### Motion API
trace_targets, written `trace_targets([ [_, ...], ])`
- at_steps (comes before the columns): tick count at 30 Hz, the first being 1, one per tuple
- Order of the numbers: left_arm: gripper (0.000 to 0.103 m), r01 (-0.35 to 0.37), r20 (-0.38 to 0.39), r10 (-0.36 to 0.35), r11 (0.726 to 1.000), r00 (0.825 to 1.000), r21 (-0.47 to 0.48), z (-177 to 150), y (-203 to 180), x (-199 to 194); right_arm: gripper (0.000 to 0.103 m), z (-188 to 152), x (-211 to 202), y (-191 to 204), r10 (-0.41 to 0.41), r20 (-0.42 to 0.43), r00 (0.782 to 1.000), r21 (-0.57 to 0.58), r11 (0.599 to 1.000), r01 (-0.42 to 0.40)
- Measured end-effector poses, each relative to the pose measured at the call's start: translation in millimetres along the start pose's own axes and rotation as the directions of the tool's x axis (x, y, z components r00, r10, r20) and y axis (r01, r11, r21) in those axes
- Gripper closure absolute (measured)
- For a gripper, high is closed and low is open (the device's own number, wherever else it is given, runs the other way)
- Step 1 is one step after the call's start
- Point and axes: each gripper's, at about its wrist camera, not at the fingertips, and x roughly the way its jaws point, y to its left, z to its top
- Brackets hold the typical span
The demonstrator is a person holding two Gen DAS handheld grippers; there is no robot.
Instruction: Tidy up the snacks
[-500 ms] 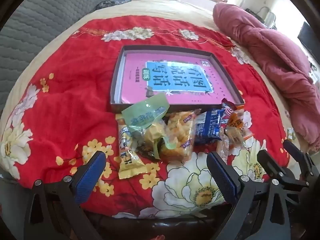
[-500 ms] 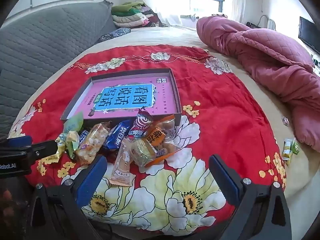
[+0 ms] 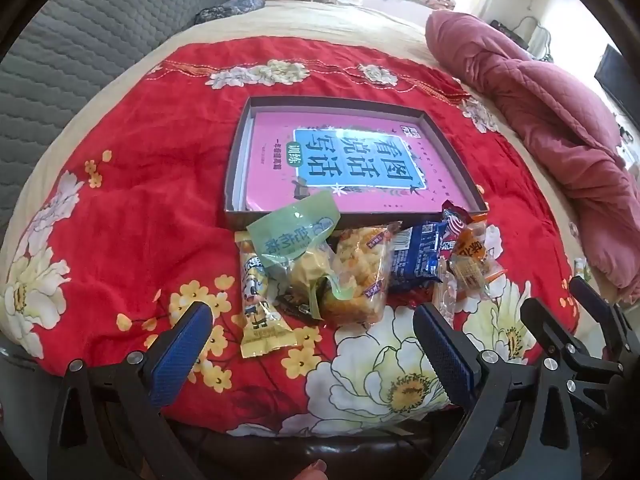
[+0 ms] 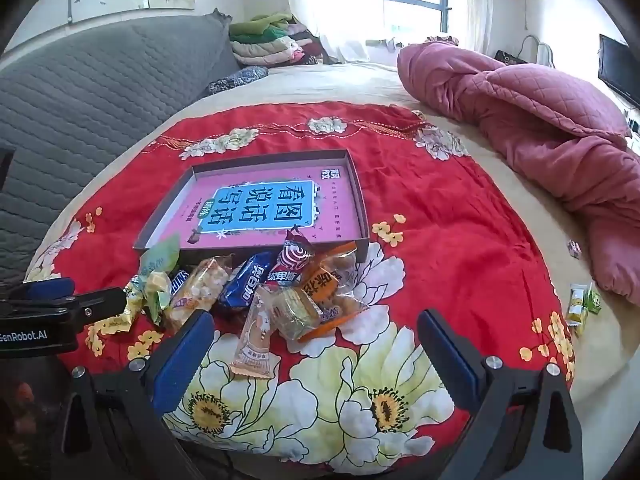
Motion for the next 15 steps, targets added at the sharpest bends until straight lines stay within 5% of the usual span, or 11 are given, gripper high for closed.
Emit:
trace_targets([
  [15, 0.003, 0.005, -0.002, -0.005, 1.000, 1.000, -0.001, -1.6, 0.5, 1.1, 0.001, -3.9, 9.4, -0.9, -0.002, -0.015, 1.000, -0.004, 1.000, 0.002],
])
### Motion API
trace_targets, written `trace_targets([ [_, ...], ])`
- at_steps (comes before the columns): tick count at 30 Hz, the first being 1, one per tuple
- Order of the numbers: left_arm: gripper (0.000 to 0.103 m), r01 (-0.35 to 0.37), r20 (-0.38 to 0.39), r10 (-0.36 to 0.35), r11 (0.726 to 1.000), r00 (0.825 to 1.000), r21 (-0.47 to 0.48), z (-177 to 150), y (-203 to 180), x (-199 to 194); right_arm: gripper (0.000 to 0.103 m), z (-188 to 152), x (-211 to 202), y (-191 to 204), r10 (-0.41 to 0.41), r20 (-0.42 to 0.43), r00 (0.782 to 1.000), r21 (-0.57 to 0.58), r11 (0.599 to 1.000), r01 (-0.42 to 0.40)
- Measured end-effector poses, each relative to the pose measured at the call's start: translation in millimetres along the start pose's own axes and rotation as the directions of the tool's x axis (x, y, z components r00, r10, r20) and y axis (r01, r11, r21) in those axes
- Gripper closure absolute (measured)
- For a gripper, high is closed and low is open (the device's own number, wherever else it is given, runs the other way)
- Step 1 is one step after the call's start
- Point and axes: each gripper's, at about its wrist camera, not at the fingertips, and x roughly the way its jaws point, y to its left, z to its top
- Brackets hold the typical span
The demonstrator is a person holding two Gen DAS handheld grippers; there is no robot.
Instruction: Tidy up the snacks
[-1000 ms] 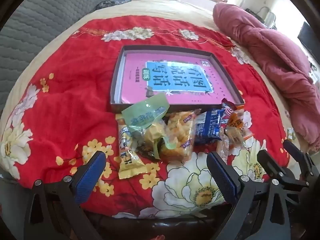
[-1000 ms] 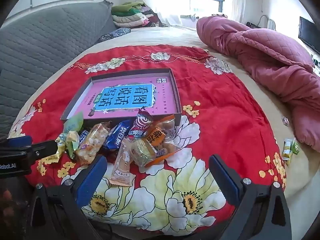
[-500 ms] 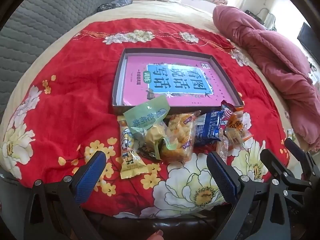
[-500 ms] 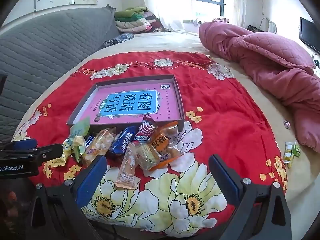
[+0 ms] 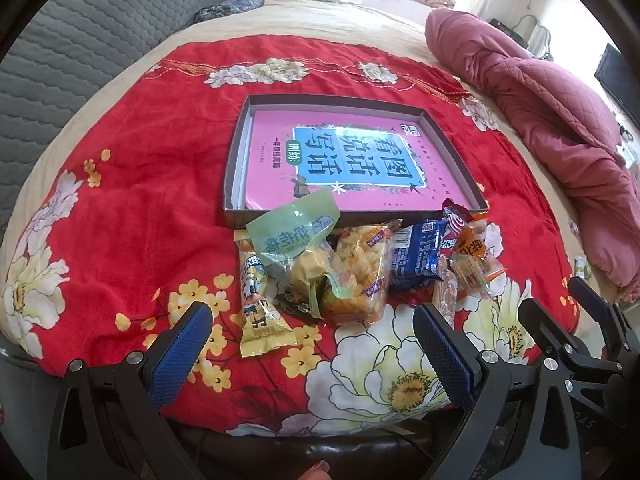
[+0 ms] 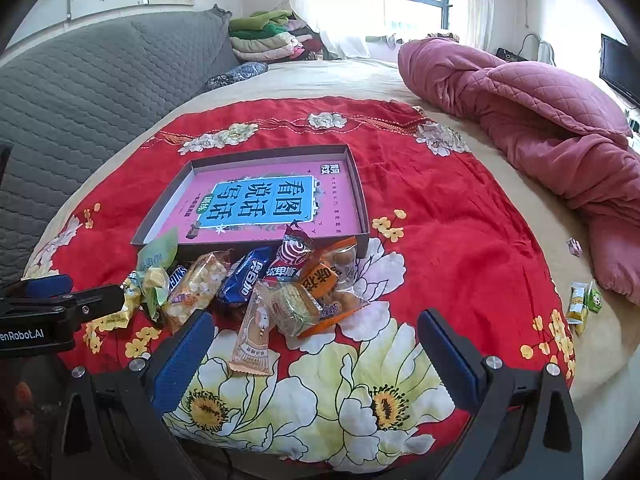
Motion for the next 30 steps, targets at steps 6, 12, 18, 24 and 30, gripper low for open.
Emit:
trace_targets([
  [6, 0.003, -0.001, 0.000, 0.001, 1.000, 1.000, -0.001, -0.4, 0.2, 0.6, 0.001, -0.1, 1.3, 0.5, -0.003, -0.003, 1.000, -0.001, 1.000, 0.003],
  [12, 0.003, 0.000, 0.000, 0.000, 1.000, 1.000, 0.000, -0.1, 0.3, 0.1, 0.001, -0.4, 0.6, -0.1, -0.002, -0.003, 1.000, -0.001, 1.000, 0.002],
  [18, 0.003, -0.002, 0.003, 0.002, 1.000, 1.000, -0.003, -0.8, 1.4, -0.5, 0.001, -0.4, 0.9, 0.0, -0.002, -0.002, 1.000, -0.001, 1.000, 0.002],
  [24, 0.003, -0.002, 0.002, 0.002, 1.000, 1.000, -0.001, 0.2, 1.7, -1.2, 0.001, -0.5, 0.8, -0.1, -0.002, -0.002, 1.000, -0.001, 1.000, 0.002],
  [30, 0.003, -0.004, 0.002, 0.004, 1.000, 1.000, -0.005, 1.1, 3.4, -2.1, 0.001, -0.8, 1.3, -0.1, -0.002, -0.004, 1.000, -0.001, 1.000, 0.002],
])
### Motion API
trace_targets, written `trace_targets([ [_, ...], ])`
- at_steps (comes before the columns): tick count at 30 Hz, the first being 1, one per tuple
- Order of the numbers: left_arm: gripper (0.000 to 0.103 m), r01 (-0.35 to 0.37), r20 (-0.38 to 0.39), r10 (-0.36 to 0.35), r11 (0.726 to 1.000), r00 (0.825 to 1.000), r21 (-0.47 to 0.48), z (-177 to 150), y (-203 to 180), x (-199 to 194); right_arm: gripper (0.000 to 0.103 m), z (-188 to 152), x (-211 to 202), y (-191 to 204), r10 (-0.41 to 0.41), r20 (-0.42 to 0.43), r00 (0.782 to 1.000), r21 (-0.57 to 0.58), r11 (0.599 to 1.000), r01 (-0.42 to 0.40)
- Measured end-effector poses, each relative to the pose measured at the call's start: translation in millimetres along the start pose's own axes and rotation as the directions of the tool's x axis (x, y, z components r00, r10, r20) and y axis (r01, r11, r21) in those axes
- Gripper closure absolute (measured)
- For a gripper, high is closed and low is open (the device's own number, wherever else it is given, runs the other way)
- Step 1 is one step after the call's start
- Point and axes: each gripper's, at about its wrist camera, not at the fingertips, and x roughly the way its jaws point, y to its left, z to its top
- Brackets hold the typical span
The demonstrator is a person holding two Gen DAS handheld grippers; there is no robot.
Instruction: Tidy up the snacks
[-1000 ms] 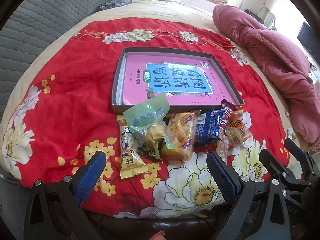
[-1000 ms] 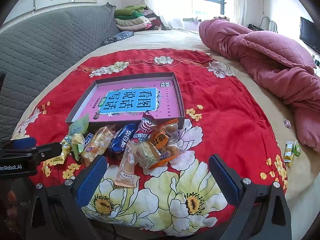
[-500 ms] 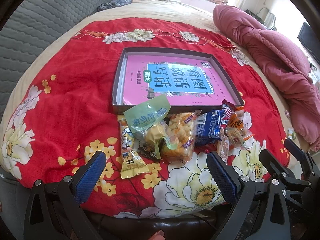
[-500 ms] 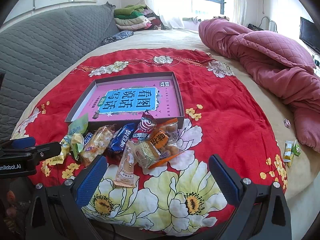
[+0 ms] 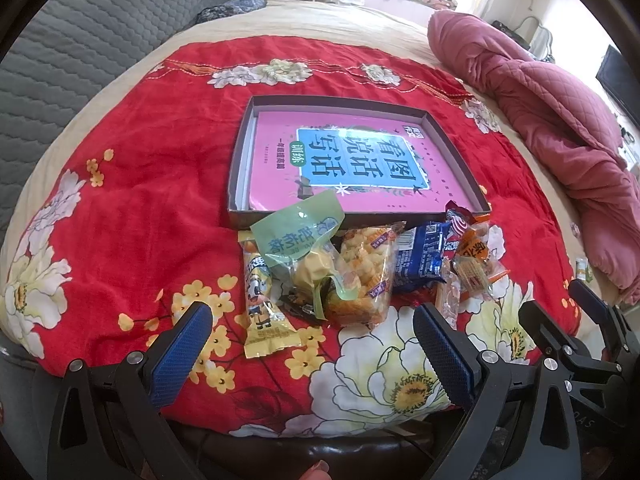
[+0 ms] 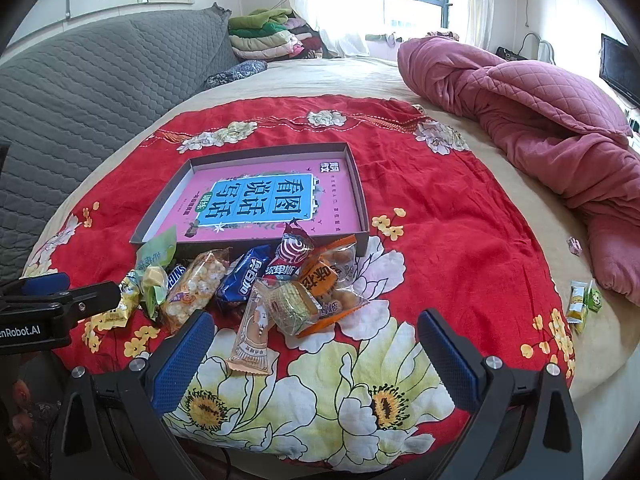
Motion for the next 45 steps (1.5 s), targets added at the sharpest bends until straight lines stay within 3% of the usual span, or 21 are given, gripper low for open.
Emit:
trace_targets([
  [21, 0.003, -0.003, -0.027, 0.002, 0.999, 1.000, -0.049, 0.7, 19.4, 14.4, 0.001, 1.6, 15.4, 2.3, 0.029, -0.027, 0.999, 0.000, 1.000, -0.029],
  [37, 0.003, -0.033, -0.114, 0.015, 0.987, 0.993, -0.160, 0.5, 77.6, 45.9, 0.001, 3.3, 36.1, -2.4, 0.063, -0.048, 0.997, 0.029, 0.998, -0.062],
  [45, 0.003, -0.039, -0.126, 0.026, 0.994, 0.992, -0.106, 3.6, 61.9, 62.2, 0.001, 2.1, 48.0, -14.3, 0.079, -0.081, 0.994, 0.087, 0.994, -0.072],
])
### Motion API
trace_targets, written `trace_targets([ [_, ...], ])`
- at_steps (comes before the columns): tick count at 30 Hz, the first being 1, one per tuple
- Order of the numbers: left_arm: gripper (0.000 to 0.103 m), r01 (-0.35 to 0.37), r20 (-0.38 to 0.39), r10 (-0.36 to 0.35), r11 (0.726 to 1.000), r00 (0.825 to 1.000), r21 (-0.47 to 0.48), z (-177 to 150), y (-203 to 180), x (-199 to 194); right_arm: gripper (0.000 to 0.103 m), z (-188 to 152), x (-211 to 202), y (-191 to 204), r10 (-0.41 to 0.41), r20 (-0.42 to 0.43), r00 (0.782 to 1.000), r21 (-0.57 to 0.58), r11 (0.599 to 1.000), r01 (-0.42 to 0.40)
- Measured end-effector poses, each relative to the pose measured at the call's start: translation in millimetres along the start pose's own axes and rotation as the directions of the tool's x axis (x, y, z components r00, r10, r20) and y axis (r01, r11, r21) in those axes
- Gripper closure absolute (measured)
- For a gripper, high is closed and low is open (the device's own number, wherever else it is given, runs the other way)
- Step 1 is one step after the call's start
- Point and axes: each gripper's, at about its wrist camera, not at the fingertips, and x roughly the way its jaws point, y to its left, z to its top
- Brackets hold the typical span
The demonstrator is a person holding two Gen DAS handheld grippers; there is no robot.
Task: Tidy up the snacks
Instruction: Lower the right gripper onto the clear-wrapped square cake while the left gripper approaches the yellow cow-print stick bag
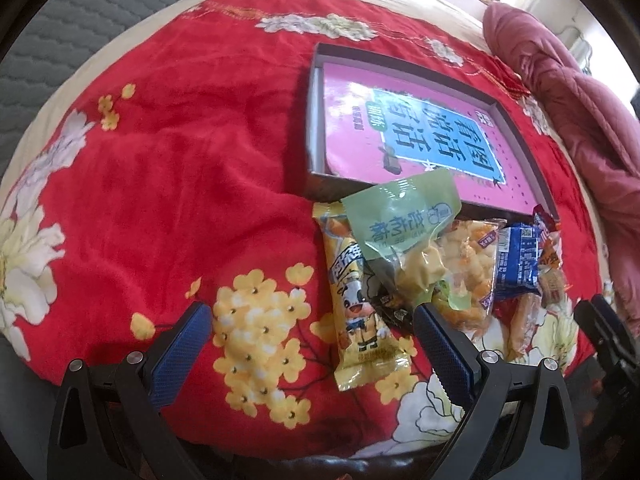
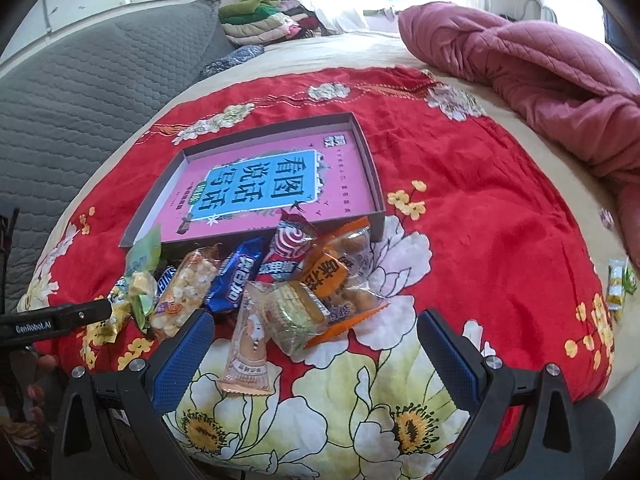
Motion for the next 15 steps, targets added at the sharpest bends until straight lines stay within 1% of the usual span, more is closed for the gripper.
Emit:
trace_targets([
  [3, 0.003, 0.007, -0.003, -0.007, 1.000, 1.000, 0.016, 0.1, -2.1, 5.3, 0.001, -0.1, 3.9, -3.7, 0.007, -0.013, 1.000, 0.015, 1.000, -0.007],
  [8, 0.003, 0.019, -0.018, -0.018, 1.000, 1.000, 0.015, -0.1, 1.0, 15.4, 0.001, -0.7, 15.8, -4.7, 0.014, -0.057, 0.998, 0.014, 1.000, -0.013],
  [12, 0.003, 0.022, -0.027, -0.022, 1.000, 0.999, 0.012, 0.8, 2.3, 21.0, 0.002, -0.5, 29.0, -12.0, 0.029, -0.101, 0.994, 0.051, 0.998, -0.024],
  [14, 0.003, 0.029, -0.023, -0.029, 1.000, 0.999, 0.010, 0.6, 3.2, 21.2, 0.005, -1.2, 33.7, -15.0, 0.039, -0.118, 0.992, 0.065, 0.997, -0.032],
  [15, 0.003, 0.028, -0.019, -0.028, 1.000, 0.999, 0.010, 0.9, 3.5, 20.9, 0.009, -1.3, 35.3, -15.7, 0.041, -0.123, 0.992, 0.068, 0.997, -0.033],
])
